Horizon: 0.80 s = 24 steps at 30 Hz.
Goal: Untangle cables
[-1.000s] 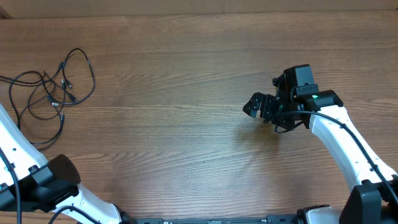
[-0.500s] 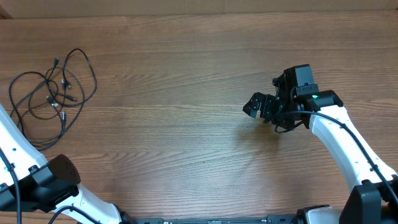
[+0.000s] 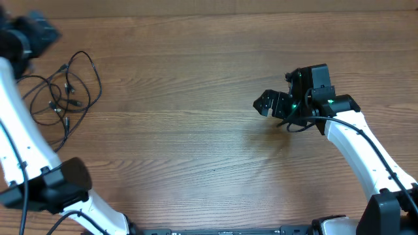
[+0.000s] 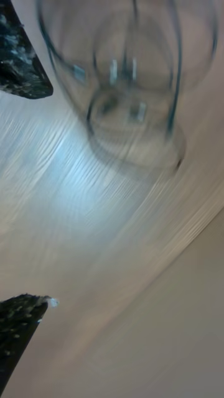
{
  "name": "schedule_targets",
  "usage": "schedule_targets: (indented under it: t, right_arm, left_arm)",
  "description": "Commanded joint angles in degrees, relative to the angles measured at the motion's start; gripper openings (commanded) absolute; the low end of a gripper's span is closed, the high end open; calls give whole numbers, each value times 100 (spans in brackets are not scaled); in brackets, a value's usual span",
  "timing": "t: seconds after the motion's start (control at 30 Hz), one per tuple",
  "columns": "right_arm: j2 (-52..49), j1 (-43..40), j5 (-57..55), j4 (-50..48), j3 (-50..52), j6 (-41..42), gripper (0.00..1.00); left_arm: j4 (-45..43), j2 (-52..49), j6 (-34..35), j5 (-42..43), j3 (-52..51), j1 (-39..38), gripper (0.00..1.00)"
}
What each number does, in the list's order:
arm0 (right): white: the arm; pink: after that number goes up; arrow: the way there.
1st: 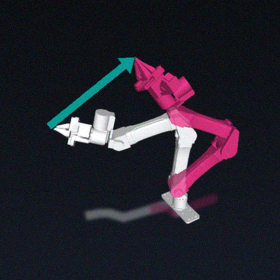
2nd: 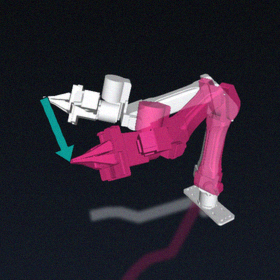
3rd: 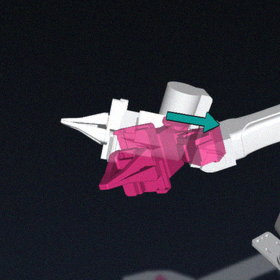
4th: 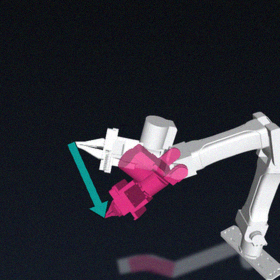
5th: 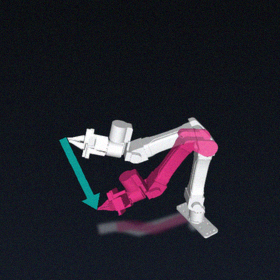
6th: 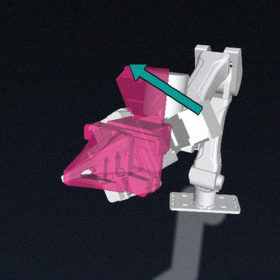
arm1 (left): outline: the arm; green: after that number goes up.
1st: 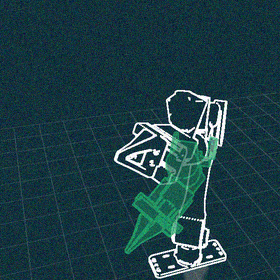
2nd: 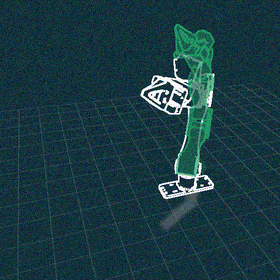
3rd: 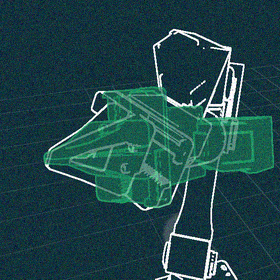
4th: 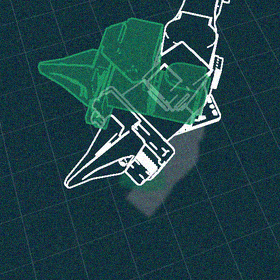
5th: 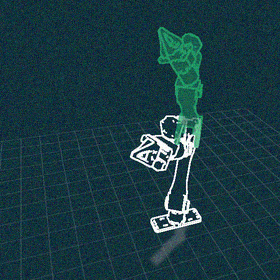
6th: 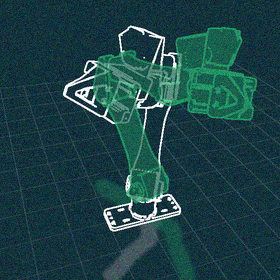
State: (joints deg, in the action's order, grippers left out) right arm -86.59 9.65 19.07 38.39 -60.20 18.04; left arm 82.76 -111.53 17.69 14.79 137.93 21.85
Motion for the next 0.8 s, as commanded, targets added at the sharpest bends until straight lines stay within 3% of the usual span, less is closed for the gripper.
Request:
schedule_targets:
  t: [0.0,0.23,0.33,0.5,0.77]
  right_arm:
    - [-33,155,-737,31,-72,-599,100]
    - [-35,157,-2011,1005,-1088,-962,100]
    - [-33,155,-2286,1574,-1661,-960,100]
    - [7,142,-1838,2205,-2194,-890,100]
    - [455,-83,-1768,2815,-2105,-450,100]
  left_arm:
    - [330,-262,-1631,577,-26,-673,100]
    - [1405,-570,-817,-1517,-28,-1657,100]
    - [1405,-584,-826,-1528,-177,-1908,100]
    - [1408,-542,-826,-1517,-704,-2201,100]
    - [1408,286,-798,-1327,-2865,-2450,100]
